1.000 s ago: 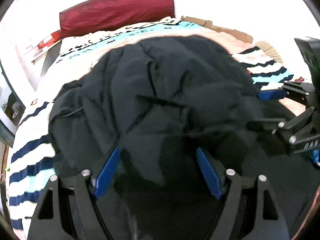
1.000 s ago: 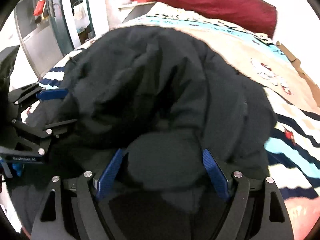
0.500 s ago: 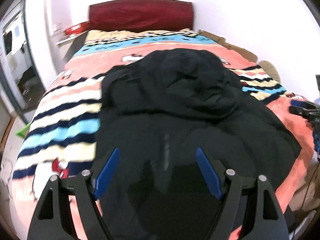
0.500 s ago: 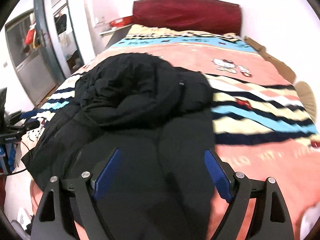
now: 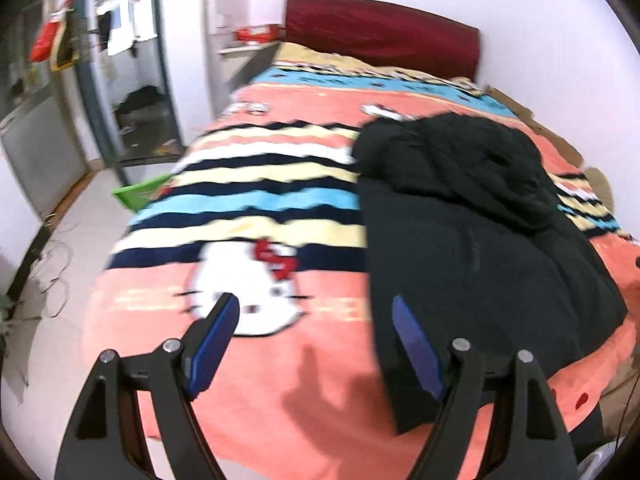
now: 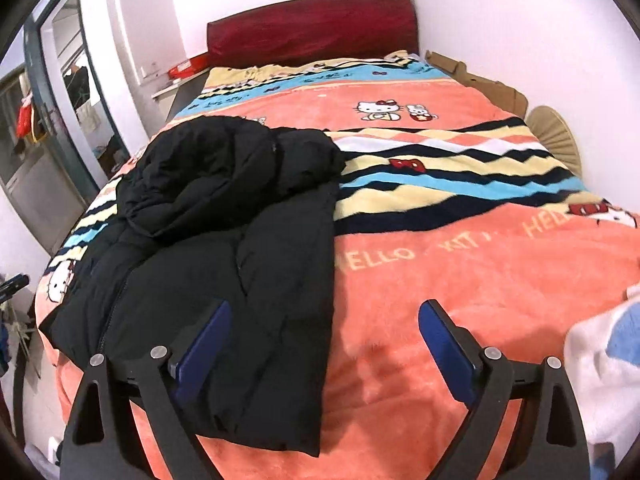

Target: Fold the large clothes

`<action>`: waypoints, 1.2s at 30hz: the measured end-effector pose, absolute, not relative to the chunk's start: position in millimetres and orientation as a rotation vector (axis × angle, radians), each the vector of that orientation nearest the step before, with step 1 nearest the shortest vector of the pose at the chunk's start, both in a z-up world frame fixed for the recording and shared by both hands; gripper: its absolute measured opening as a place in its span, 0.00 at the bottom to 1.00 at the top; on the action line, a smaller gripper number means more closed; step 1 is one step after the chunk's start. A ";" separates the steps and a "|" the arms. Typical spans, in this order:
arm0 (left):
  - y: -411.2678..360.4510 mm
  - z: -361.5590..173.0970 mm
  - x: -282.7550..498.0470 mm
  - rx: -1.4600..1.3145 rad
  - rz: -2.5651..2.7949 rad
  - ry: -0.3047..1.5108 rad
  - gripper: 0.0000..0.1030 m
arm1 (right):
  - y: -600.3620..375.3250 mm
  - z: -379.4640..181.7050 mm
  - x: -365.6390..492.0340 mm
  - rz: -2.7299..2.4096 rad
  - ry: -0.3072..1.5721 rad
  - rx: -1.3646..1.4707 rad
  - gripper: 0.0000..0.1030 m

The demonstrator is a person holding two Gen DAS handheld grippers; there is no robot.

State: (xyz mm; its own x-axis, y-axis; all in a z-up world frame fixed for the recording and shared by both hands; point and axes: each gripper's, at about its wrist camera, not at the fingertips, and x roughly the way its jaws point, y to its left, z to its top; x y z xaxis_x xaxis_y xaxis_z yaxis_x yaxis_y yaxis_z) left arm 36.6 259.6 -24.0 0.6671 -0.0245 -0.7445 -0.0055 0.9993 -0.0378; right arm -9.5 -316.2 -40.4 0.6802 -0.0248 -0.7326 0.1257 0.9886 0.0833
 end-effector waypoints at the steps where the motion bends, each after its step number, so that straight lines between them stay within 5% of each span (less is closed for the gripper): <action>1: 269.7 -18.9 31.9 -0.039 0.004 0.837 0.75 | -318.0 -41.3 -9.8 -0.084 0.819 0.140 0.91; 6: 292.8 -23.5 24.5 -0.126 -0.019 0.878 0.75 | -315.5 -55.0 -3.6 -0.052 0.852 0.159 0.94; 17: 232.8 -121.7 59.1 -0.500 -0.301 0.992 0.75 | -307.9 -95.5 5.1 0.015 0.965 0.216 0.99; 36: 206.3 -174.9 80.4 -0.749 -0.497 1.064 0.76 | -319.1 -154.5 35.1 0.162 1.139 0.436 1.00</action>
State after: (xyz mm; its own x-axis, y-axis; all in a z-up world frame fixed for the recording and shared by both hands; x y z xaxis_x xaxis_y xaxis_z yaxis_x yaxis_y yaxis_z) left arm 80.4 206.3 -174.9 0.4154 -0.6888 -0.5941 0.0132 0.6576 -0.7532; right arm 35.1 -319.1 -154.5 0.4175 0.3424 -0.8417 0.0946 0.9049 0.4150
